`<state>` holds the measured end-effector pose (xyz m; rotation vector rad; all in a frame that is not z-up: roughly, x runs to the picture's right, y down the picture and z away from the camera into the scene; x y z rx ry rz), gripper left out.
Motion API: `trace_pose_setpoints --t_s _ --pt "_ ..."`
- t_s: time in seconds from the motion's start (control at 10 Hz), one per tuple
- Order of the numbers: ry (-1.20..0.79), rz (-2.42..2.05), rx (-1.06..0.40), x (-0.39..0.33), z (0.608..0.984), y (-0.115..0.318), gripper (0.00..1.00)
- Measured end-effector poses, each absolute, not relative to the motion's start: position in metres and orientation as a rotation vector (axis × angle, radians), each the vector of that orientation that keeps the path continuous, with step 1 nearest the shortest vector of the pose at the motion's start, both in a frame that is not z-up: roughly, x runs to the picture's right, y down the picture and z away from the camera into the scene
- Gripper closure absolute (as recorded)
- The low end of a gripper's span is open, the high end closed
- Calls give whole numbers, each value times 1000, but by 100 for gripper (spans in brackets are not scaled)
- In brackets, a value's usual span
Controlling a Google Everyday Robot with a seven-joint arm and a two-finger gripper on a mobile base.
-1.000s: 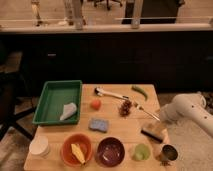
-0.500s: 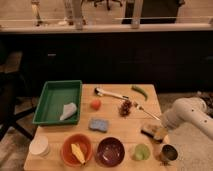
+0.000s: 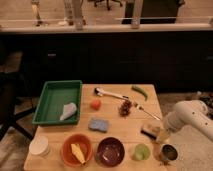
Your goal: Place eraser in paper cup
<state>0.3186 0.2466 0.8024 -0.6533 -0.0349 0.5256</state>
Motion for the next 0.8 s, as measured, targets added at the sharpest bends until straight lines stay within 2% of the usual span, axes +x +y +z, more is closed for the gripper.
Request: trace_pose_setpoints --t_s 0.2,0.6,0.8 --pt "-30 485 -694 310 810 251 24" --pt "-14 447 -742 304 819 253 63" --pt "-14 448 -728 304 818 248 85"
